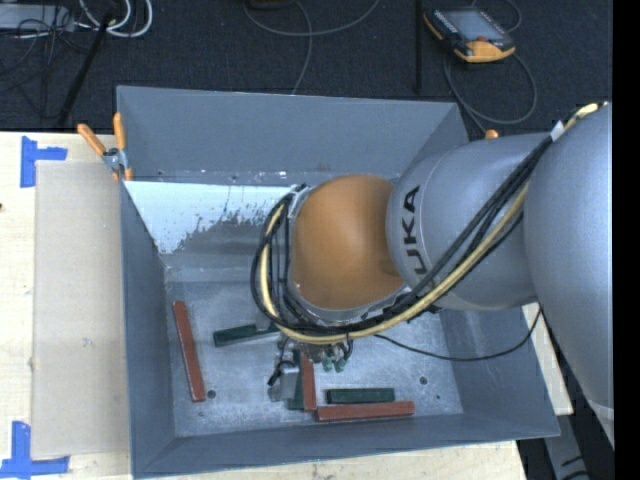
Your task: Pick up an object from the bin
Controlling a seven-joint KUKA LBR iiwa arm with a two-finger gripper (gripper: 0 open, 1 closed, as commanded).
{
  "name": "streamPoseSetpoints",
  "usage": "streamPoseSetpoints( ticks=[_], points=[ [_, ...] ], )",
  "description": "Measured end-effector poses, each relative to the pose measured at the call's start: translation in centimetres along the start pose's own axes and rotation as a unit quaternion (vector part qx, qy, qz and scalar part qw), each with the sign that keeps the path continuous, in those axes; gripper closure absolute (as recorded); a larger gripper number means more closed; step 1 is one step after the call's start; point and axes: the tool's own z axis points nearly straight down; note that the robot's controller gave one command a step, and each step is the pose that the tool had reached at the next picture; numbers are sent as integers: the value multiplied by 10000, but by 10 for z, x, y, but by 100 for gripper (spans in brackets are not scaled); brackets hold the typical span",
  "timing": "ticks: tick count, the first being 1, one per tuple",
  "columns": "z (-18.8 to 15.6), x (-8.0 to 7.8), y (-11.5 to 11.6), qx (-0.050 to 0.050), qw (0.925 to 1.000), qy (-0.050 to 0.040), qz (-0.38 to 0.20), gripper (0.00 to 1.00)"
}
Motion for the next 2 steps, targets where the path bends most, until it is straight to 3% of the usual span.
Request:
streamPoseSetpoints(
  ticks=[1, 2],
  points=[
    [68, -73, 12, -27, 9998, -42, -205, 0],
    [64, -73, 12, -33, 9998, -53, -182, 100]
  ],
)
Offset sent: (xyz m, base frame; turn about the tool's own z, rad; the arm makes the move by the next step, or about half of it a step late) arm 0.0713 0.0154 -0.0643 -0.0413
